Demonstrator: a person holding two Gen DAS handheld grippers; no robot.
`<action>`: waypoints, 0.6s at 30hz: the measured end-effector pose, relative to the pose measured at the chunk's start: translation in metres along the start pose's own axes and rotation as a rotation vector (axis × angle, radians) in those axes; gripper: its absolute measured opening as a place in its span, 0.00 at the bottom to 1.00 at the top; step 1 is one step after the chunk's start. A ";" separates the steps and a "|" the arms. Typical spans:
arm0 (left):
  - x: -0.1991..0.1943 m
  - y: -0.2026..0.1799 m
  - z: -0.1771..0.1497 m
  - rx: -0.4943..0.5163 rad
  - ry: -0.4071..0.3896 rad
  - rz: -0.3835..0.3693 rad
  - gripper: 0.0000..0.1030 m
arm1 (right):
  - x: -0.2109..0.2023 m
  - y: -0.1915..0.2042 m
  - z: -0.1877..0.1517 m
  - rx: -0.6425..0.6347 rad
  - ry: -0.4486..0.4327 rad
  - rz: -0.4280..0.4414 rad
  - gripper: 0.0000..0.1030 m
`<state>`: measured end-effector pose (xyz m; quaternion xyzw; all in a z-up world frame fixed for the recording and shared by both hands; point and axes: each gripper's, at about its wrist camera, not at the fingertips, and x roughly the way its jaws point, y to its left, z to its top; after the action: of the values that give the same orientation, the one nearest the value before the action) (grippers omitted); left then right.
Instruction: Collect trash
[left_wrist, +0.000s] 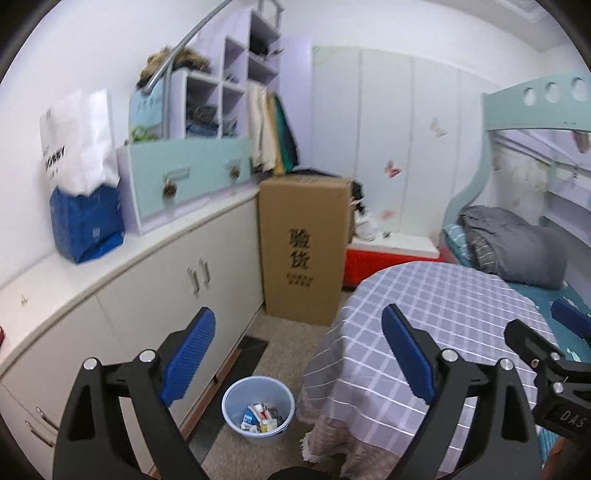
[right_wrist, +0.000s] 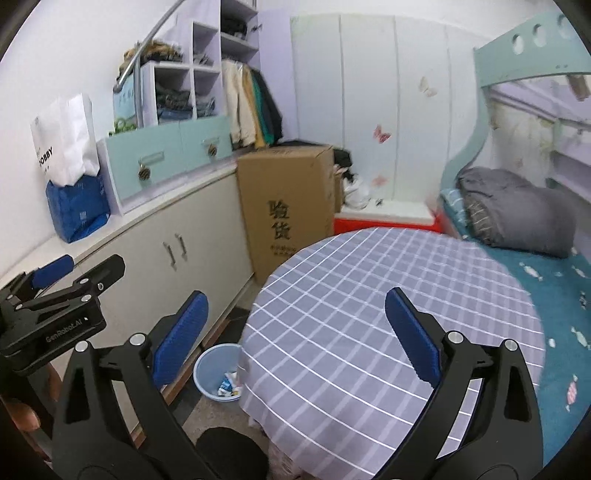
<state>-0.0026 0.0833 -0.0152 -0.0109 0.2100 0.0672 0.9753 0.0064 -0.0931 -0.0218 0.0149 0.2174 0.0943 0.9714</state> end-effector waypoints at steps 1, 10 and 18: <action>-0.011 -0.007 0.000 0.006 -0.016 -0.017 0.87 | -0.012 -0.004 -0.002 0.004 -0.016 -0.012 0.92; -0.076 -0.045 -0.004 0.054 -0.122 -0.069 0.87 | -0.085 -0.025 -0.017 0.025 -0.123 -0.074 0.93; -0.121 -0.058 -0.016 0.077 -0.161 -0.093 0.87 | -0.129 -0.030 -0.029 0.043 -0.177 -0.085 0.94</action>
<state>-0.1107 0.0099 0.0199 0.0224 0.1329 0.0146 0.9908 -0.1153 -0.1471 0.0038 0.0348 0.1333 0.0467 0.9894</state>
